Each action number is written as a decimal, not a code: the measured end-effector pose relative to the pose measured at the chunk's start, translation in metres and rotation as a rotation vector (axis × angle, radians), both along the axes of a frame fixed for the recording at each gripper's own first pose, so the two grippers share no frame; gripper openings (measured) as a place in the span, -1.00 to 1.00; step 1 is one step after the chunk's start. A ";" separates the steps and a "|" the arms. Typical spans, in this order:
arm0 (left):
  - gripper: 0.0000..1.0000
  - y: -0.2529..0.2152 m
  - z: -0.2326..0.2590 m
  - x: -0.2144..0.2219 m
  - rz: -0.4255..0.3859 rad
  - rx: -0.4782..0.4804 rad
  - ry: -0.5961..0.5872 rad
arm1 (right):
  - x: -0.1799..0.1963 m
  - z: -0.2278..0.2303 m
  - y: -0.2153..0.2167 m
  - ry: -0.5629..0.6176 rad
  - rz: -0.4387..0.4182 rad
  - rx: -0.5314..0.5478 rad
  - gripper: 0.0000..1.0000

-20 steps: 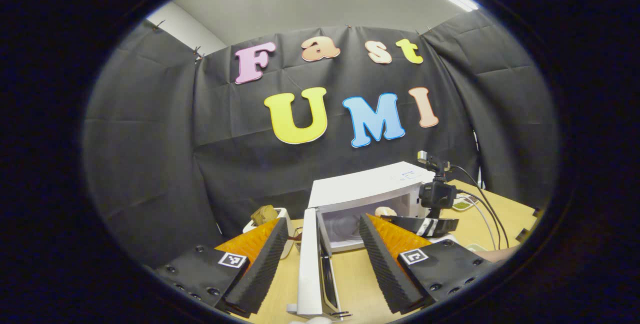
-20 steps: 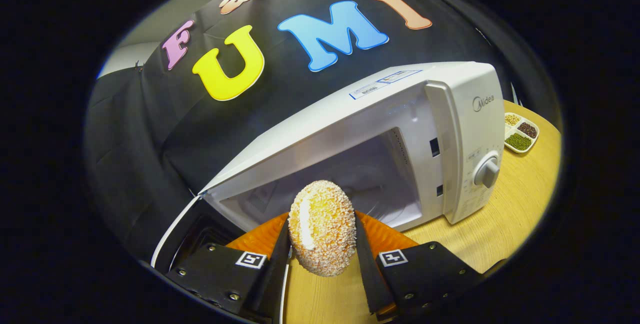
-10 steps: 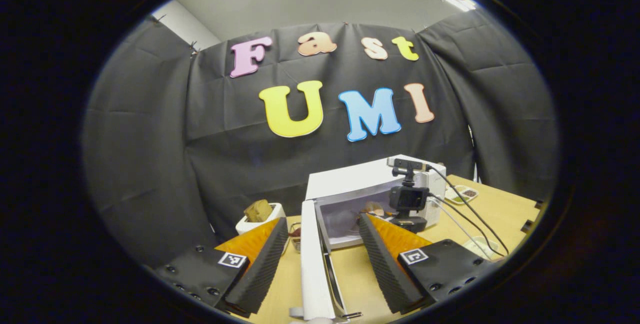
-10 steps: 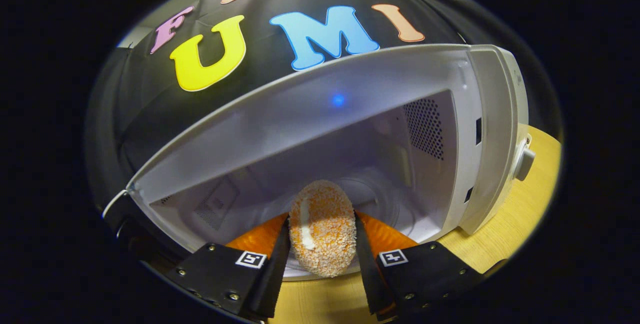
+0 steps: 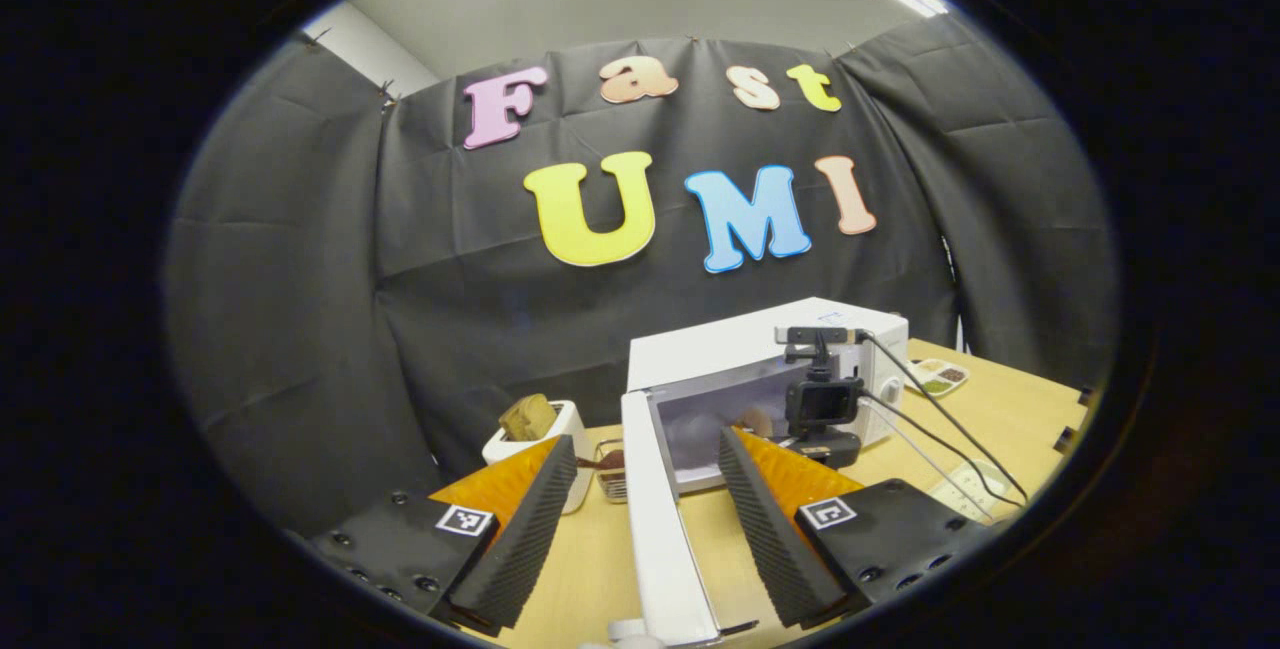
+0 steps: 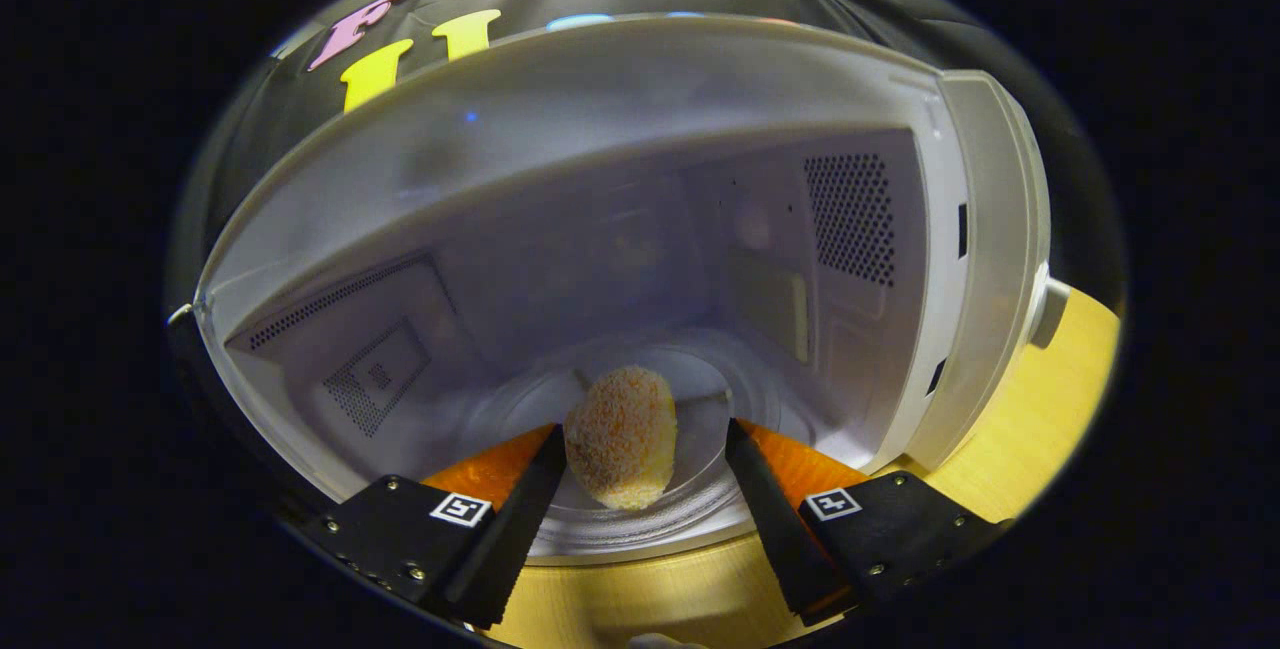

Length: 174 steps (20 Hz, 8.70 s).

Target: Open the microwave oven with the left hand, put the food in, and close the microwave oven.

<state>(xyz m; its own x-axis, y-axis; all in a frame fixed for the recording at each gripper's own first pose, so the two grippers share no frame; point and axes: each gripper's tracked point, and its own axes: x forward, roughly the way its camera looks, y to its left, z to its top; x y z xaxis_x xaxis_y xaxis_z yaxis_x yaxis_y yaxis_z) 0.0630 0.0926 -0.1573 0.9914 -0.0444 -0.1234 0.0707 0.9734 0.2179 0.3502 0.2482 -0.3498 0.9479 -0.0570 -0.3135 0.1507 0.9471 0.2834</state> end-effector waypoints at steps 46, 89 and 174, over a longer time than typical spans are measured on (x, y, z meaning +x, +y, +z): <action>0.84 0.080 -0.165 -0.104 0.193 0.033 0.126 | -0.301 0.291 -0.134 -0.179 0.380 -0.268 0.95; 1.00 -0.280 -0.150 0.144 -0.138 0.049 -0.011 | -0.314 0.235 -0.332 0.035 0.151 -0.244 0.96; 0.95 -0.043 0.136 -0.014 0.064 -0.193 -0.128 | -0.295 0.318 -0.233 -0.259 0.113 -0.220 0.95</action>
